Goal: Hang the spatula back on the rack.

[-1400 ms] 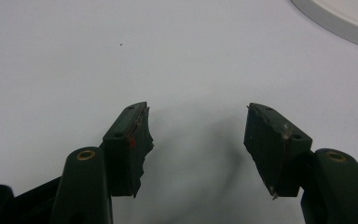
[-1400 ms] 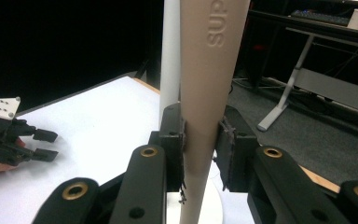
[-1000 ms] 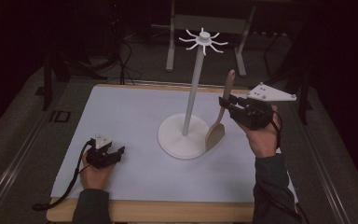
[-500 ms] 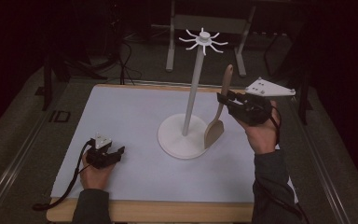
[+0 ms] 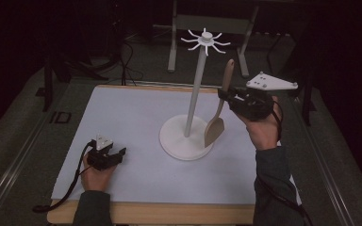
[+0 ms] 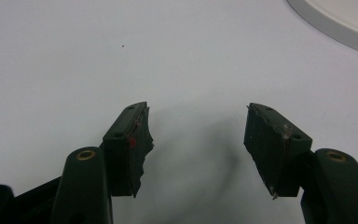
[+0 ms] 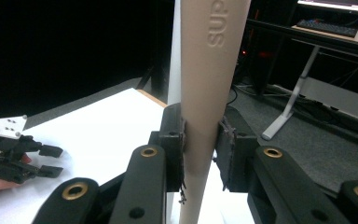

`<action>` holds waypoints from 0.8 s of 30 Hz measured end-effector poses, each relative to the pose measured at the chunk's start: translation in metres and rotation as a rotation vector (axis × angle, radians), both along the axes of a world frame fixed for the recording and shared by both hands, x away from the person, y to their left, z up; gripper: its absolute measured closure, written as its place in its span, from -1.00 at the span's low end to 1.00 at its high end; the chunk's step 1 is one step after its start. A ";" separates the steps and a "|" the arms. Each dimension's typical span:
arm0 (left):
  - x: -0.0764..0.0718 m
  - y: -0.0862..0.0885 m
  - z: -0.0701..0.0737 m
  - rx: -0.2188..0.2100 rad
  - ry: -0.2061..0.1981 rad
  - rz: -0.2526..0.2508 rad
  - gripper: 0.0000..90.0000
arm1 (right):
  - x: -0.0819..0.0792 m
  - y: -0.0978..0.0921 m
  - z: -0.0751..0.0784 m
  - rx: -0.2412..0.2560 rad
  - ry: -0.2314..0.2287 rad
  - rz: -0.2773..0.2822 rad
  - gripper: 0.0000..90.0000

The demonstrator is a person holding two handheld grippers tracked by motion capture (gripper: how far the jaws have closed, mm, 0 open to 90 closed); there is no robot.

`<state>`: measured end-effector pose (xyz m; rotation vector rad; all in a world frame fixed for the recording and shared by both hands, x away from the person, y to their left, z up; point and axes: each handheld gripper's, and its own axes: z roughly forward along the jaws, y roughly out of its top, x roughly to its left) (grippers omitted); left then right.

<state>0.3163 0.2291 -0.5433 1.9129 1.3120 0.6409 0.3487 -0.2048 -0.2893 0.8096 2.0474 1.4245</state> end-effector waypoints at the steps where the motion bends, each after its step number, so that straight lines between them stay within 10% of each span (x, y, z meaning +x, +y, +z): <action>1: 0.000 0.000 0.000 0.000 0.000 0.000 -0.10 | 0.000 0.000 0.000 0.000 0.000 0.000 0.64; 24: 0.000 0.000 0.000 -0.001 0.001 0.000 -0.10 | 0.011 0.008 0.015 0.010 0.022 0.024 0.64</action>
